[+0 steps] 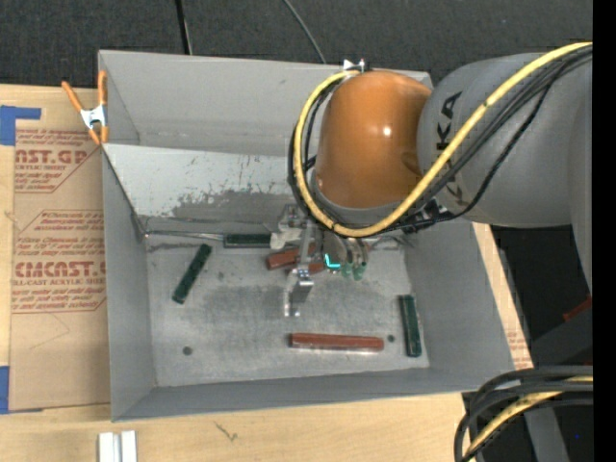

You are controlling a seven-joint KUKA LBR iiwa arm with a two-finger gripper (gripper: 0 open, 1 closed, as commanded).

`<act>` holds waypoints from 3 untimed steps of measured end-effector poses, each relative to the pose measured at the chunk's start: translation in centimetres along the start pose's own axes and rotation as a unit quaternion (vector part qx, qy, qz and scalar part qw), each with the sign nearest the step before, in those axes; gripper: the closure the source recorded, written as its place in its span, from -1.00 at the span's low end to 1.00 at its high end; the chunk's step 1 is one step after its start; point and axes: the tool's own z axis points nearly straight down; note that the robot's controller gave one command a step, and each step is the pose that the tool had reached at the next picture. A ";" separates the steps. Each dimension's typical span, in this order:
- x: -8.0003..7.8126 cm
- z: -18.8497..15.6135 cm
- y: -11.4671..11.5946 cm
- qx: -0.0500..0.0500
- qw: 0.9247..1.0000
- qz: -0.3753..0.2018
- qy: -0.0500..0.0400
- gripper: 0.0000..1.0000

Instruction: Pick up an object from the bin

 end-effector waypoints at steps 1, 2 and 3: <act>-0.1 -0.3 0.0 0.000 1.000 0.000 -0.002 -1.00; 1.1 -1.5 0.9 0.001 0.997 -0.081 -0.003 -1.00; 0.4 2.7 -1.7 0.000 0.986 -0.165 -0.008 -1.00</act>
Offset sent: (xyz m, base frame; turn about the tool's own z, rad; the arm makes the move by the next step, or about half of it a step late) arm -0.0259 0.0226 0.0335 -0.3582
